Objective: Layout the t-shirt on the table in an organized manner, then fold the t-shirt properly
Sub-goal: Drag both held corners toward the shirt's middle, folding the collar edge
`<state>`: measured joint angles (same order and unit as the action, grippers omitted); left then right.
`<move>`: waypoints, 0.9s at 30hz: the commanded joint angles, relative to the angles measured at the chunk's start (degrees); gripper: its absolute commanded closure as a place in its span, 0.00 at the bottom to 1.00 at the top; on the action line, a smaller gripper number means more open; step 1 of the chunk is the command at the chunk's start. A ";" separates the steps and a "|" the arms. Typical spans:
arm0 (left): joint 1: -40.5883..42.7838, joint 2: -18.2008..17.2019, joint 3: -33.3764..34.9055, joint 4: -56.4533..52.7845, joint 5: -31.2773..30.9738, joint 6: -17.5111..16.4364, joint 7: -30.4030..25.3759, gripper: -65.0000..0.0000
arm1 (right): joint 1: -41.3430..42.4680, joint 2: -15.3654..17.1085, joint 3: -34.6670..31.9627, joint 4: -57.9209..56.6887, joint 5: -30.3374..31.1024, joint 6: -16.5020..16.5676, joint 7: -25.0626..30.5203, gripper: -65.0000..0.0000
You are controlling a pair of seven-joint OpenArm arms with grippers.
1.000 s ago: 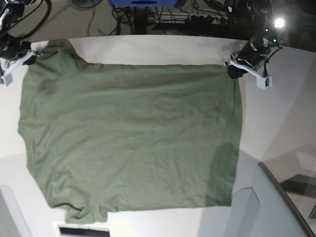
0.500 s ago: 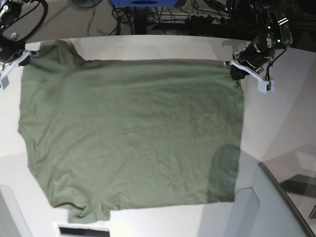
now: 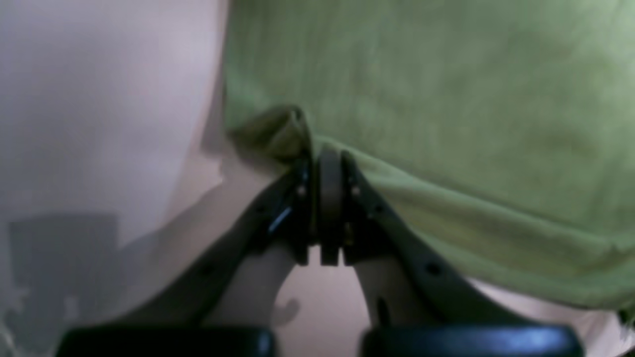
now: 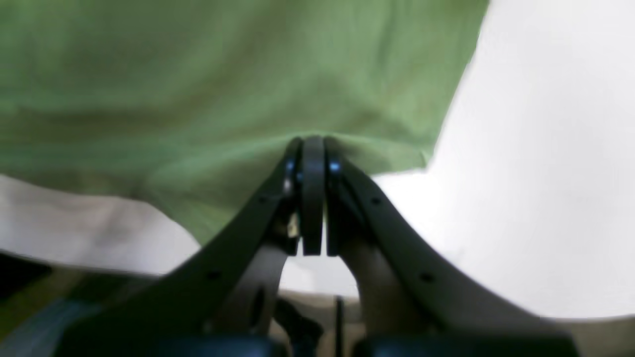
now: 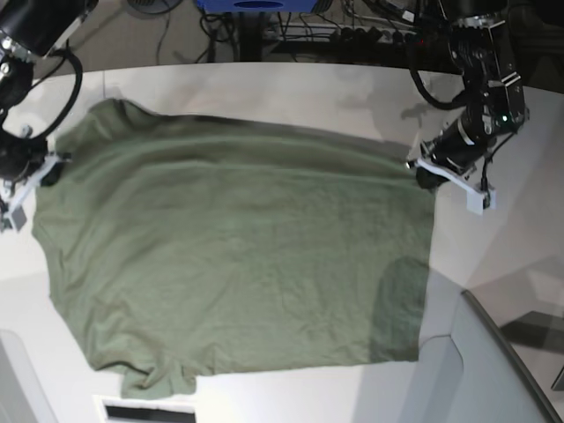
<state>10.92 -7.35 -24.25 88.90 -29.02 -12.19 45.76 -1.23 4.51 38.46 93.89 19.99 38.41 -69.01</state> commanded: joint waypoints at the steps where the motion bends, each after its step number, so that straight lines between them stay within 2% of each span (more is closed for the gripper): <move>1: -0.59 -0.60 -0.06 0.90 -0.66 -0.08 -0.53 1.00 | 1.72 1.51 0.18 -0.74 0.01 -0.04 0.49 1.00; 7: -4.10 -0.86 -0.06 -4.55 -0.57 -0.08 -0.53 1.00 | 8.14 6.43 0.18 -11.29 0.01 -0.30 1.19 1.00; 10: -5.51 -0.86 -0.06 -6.66 -0.57 -0.08 -0.61 1.00 | 10.60 7.40 0.00 -14.81 0.01 -0.30 3.04 1.00; 14: -7.97 -0.86 -0.06 -8.95 -0.57 -0.08 -0.61 1.00 | 13.59 9.86 -5.09 -20.44 0.01 -0.39 5.58 1.00; 22: -13.25 0.63 0.03 -13.25 7.43 -0.08 -0.61 1.00 | 18.51 10.83 -6.50 -29.58 0.01 -0.39 10.77 1.00; 27: -16.59 1.51 0.03 -16.42 10.16 -0.08 -0.70 1.00 | 21.67 12.15 -11.95 -35.73 0.01 -0.48 14.38 1.00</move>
<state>-4.84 -5.39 -24.10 71.61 -18.33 -12.01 45.93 19.18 15.66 26.37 57.19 19.20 37.95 -55.31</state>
